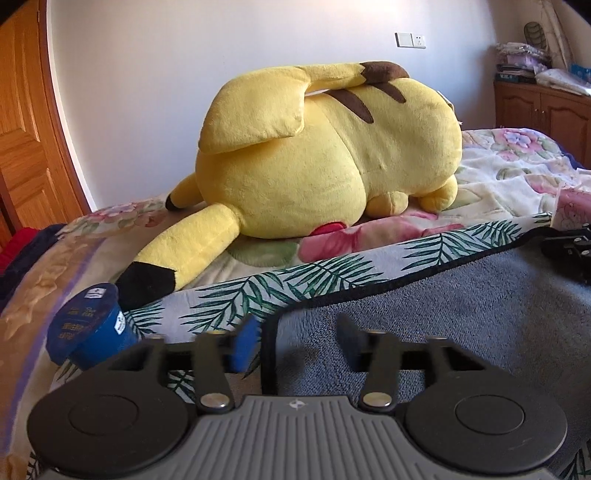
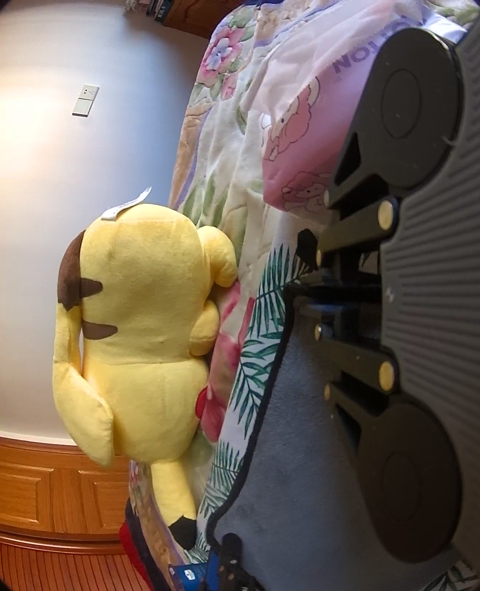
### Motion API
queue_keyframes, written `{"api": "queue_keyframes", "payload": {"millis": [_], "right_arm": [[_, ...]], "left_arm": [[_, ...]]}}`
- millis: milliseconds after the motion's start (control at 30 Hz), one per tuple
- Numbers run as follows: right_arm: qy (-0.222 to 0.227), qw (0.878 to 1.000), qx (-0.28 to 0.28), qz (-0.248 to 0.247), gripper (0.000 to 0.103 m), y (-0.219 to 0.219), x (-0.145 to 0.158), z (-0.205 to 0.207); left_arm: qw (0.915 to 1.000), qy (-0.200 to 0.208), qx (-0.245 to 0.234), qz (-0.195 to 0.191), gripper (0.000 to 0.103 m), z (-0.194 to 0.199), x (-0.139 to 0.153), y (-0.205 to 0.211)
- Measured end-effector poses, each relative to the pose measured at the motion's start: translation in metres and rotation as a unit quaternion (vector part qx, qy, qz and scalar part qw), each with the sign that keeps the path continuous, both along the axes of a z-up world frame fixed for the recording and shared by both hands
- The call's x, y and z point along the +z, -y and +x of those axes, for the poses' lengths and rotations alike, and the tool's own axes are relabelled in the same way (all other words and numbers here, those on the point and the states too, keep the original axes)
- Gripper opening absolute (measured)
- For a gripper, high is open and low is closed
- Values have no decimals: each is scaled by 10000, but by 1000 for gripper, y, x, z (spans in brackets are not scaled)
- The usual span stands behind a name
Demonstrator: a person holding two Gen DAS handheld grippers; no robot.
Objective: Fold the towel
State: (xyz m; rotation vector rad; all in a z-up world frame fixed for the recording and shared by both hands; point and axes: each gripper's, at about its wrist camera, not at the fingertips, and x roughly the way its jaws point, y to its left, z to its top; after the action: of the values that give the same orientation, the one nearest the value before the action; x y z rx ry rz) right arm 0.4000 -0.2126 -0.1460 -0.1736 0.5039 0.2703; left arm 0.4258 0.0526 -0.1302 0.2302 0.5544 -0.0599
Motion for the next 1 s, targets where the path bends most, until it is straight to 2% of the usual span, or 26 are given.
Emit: {"api": "queue_keyframes", "payload": {"millis": [67, 133, 167, 200, 367, 833, 1000], "right_arm": [[-32, 10000, 24, -6, 12, 0, 1, -2], [-71, 10000, 11, -22, 22, 2, 4, -5], [-75, 10000, 15, -26, 41, 2, 5, -8], [-62, 10000, 36, -15, 53, 3, 8, -11], [-55, 9999, 80, 46, 53, 3, 28, -27], [-49, 9994, 45, 330, 55, 15, 88, -85], [-64, 9992, 23, 403, 58, 18, 104, -109]], "left_arm": [[10000, -8, -6, -41, 67, -4, 1, 1], [9999, -35, -8, -111, 73, -9, 3, 1], [9999, -47, 7, -117, 77, -12, 4, 1], [9999, -59, 28, -93, 79, -16, 6, 3], [10000, -51, -81, -24, 87, -42, 22, 8], [9994, -91, -321, -50, 93, -106, 76, 24], [9989, -125, -453, -74, 101, -130, 97, 29]]}}
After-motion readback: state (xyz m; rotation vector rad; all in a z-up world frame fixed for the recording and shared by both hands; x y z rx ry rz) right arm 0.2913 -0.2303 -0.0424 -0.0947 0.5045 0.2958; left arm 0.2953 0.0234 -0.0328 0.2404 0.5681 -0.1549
